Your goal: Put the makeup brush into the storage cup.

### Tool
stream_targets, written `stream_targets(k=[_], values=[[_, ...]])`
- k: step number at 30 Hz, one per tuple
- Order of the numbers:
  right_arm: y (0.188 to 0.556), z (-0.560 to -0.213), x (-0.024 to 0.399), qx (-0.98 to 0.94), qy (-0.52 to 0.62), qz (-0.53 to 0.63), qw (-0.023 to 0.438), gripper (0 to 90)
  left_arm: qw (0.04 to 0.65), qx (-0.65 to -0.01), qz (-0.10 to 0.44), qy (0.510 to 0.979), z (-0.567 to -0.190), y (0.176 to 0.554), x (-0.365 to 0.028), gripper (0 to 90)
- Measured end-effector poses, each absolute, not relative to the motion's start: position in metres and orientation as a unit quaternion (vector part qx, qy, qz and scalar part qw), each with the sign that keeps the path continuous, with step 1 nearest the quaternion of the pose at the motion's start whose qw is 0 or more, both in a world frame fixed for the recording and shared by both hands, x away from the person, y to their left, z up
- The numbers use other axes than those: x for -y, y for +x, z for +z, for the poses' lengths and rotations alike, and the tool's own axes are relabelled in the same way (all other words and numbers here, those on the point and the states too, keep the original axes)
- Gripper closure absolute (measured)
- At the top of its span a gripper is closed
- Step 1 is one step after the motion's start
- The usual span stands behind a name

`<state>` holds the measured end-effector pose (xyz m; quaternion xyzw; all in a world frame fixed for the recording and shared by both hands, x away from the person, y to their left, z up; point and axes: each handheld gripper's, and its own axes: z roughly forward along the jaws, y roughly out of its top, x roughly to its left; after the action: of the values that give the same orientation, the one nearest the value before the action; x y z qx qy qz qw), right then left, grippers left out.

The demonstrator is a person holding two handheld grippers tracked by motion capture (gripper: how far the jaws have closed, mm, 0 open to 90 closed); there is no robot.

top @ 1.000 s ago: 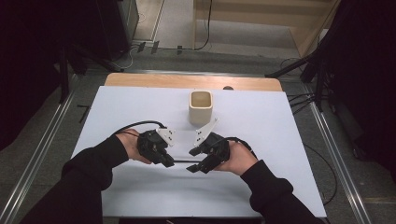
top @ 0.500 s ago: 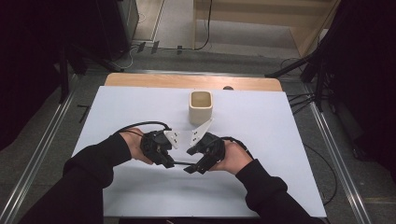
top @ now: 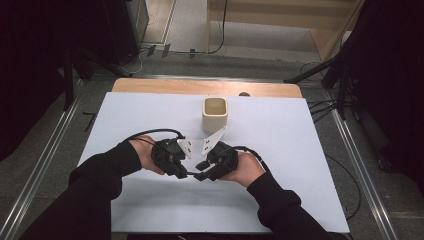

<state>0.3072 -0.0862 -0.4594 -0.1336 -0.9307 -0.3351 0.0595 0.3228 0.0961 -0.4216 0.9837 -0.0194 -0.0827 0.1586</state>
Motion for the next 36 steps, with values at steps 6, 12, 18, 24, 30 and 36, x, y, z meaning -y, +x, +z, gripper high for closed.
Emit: stream_targets(k=[6, 12, 18, 24, 30, 36], values=[[0.304, -0.462, 0.081, 0.931, -0.120, -0.336, 0.073, 79.1, 0.164, 0.022, -0.088, 0.982, -0.422, 0.323, -0.096, 82.7], [0.302, -0.462, 0.079, 0.935, -0.110, -0.330, 0.078, 83.6, 0.165, 0.025, -0.093, 0.982, -0.424, 0.323, -0.096, 82.6], [0.300, -0.462, 0.079, 0.937, -0.102, -0.325, 0.078, 84.5, 0.174, 0.004, -0.105, 0.979, -0.424, 0.326, -0.096, 71.2], [0.298, -0.458, 0.084, 0.940, -0.118, -0.315, 0.066, 84.5, 0.204, -0.051, -0.101, 0.972, -0.422, 0.339, -0.105, 43.1], [0.297, -0.459, 0.096, 0.938, -0.158, -0.301, 0.071, 84.5, 0.224, -0.084, -0.099, 0.966, -0.422, 0.344, -0.117, 37.4], [0.294, -0.460, 0.109, 0.932, -0.197, -0.296, 0.072, 84.4, 0.237, -0.110, -0.095, 0.961, -0.423, 0.345, -0.128, 35.8]])
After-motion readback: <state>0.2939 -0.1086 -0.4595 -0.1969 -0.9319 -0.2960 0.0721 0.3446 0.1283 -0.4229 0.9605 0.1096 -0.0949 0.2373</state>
